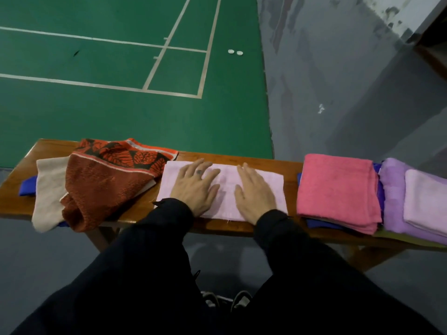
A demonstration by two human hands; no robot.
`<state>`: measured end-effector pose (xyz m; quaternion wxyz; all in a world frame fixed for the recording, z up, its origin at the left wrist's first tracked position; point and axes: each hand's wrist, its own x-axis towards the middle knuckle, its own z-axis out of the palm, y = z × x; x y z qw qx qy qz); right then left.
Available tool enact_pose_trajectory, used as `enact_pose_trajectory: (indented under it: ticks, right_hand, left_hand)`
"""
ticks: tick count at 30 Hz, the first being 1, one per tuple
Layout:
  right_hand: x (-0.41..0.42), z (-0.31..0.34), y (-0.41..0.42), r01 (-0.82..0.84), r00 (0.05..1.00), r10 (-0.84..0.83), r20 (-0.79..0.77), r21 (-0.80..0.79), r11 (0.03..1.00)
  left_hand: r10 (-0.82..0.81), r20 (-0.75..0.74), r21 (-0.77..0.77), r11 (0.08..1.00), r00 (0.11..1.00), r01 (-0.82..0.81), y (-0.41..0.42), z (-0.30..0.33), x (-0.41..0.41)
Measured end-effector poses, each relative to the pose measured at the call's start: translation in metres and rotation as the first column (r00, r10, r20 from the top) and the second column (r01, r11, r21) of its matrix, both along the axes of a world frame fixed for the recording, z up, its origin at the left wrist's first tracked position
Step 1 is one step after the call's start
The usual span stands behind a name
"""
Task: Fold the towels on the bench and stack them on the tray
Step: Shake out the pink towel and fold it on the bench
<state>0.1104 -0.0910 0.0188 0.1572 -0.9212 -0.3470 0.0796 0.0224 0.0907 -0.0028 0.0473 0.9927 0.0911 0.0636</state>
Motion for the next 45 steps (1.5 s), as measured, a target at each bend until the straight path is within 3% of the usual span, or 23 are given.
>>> enact_pose_trajectory:
  ticks: [4, 6, 10, 14, 16, 18, 20, 22, 24, 26, 29, 31, 35, 38, 40, 45]
  right_hand:
    - [0.008, -0.034, 0.023, -0.016, 0.997, 0.004, -0.075, -0.159, 0.987]
    - [0.013, -0.05, 0.008, 0.008, 1.0, -0.002, 0.026, -0.271, 0.963]
    - [0.034, -0.06, -0.021, 0.167, 0.984, -0.138, 0.113, -0.316, 0.934]
    - [0.046, -0.058, -0.04, 0.391, 0.92, -0.379, 0.095, -0.266, 0.881]
    - [0.048, -0.057, -0.041, 0.421, 0.904, -0.426, 0.039, -0.257, 0.87]
    - [0.045, -0.057, -0.041, 0.42, 0.908, -0.411, 0.085, -0.176, 0.89]
    - [0.038, -0.055, -0.043, 0.373, 0.914, -0.356, 0.196, -0.06, 0.926]
    - [0.024, -0.057, -0.045, 0.201, 0.945, -0.189, 0.267, -0.016, 0.98]
    - [0.008, -0.063, -0.044, 0.013, 0.964, -0.01, 0.267, -0.009, 1.0]
    - [-0.005, -0.067, -0.043, -0.066, 0.967, 0.062, 0.247, 0.007, 0.998]
    - [-0.014, -0.065, -0.047, -0.041, 0.982, 0.028, 0.188, 0.065, 0.997]
    - [-0.018, -0.064, -0.053, 0.0, 0.992, -0.012, 0.127, 0.093, 0.996]
    - [-0.026, -0.065, -0.063, 0.061, 0.998, -0.058, -0.028, 0.158, 0.986]
    - [-0.024, -0.058, -0.068, 0.106, 0.992, -0.086, -0.097, 0.227, 0.968]
    - [-0.022, -0.053, -0.072, 0.126, 0.989, -0.097, -0.114, 0.283, 0.951]
    - [-0.02, -0.041, -0.086, 0.206, 0.974, -0.146, -0.172, 0.413, 0.887]
  left_hand:
    - [0.103, -0.266, -0.021, 0.993, 0.958, -0.113, -0.008, -0.03, 0.034]
    - [0.15, -0.275, -0.014, 0.987, 0.95, -0.16, -0.007, -0.038, 0.031]
    - [0.219, -0.265, -0.035, 0.971, 0.939, -0.237, -0.004, -0.039, 0.03]
    - [0.248, -0.266, -0.062, 0.96, 0.932, -0.273, -0.004, -0.039, 0.024]
    - [0.214, -0.263, -0.09, 0.965, 0.941, -0.245, -0.005, -0.038, 0.021]
    - [0.246, -0.213, -0.152, 0.948, 0.946, -0.281, -0.001, -0.036, 0.011]
    - [0.438, -0.131, -0.255, 0.852, 0.889, -0.457, 0.009, -0.031, -0.008]
    - [0.64, -0.095, -0.309, 0.709, 0.762, -0.634, 0.021, -0.025, -0.028]
    - [0.722, -0.14, -0.304, 0.62, 0.677, -0.723, 0.029, -0.019, -0.04]
    - [0.729, -0.183, -0.35, 0.579, 0.66, -0.737, 0.033, -0.013, -0.039]
    - [0.7, -0.254, -0.379, 0.563, 0.667, -0.735, 0.032, -0.005, -0.03]
    - [0.707, -0.302, -0.417, 0.505, 0.64, -0.755, 0.032, -0.004, -0.026]
    - [0.711, -0.421, -0.641, 0.206, 0.563, -0.74, 0.048, 0.003, -0.015]
    - [0.665, -0.484, -0.746, 0.025, 0.568, -0.665, 0.055, 0.011, -0.01]
    - [0.635, -0.498, -0.758, 0.011, 0.59, -0.653, 0.058, 0.016, -0.01]
    - [0.606, -0.372, -0.827, 0.127, 0.703, -0.548, 0.051, 0.037, -0.015]
